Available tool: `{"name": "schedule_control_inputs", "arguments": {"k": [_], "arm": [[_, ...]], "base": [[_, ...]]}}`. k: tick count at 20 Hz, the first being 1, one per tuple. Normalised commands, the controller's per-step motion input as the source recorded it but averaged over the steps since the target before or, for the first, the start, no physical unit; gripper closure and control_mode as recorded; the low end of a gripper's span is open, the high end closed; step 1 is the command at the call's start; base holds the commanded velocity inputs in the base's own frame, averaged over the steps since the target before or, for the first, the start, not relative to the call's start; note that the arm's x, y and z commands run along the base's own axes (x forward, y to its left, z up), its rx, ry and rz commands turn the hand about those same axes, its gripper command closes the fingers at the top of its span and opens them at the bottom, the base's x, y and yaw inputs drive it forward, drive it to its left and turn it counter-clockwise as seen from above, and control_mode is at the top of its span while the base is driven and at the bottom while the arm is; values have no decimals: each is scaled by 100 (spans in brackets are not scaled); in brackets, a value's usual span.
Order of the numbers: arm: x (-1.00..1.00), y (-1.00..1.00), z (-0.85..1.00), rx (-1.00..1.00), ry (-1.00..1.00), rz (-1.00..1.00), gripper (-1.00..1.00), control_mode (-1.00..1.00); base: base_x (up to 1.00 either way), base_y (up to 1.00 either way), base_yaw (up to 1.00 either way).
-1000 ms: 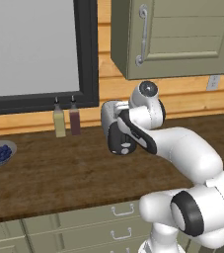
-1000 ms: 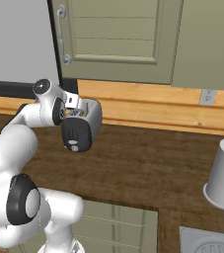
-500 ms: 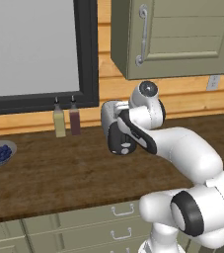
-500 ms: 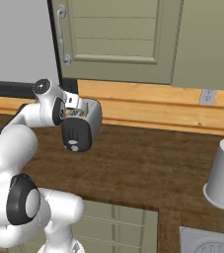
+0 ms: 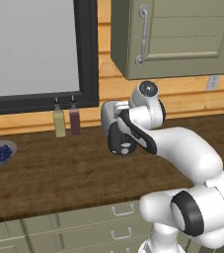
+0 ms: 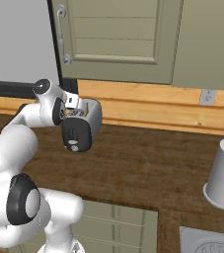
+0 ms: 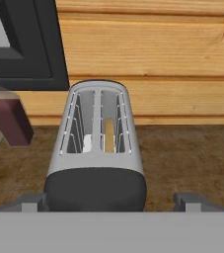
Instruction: Start the toaster. Once the lever pops up, take the bread to the plate on the dining counter.
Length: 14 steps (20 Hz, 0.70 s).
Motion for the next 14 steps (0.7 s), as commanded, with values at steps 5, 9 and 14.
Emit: {"name": "schedule_control_inputs", "arguments": {"k": [5, 9, 14], "arm": [[0, 0, 0, 0, 0, 0, -100, -100], [0, 0, 0, 0, 0, 0, -100, -100], [0, 0, 0, 0, 0, 0, -100, -100]], "base": [[0, 0, 0], [0, 0, 0], [0, 0, 0]]}}
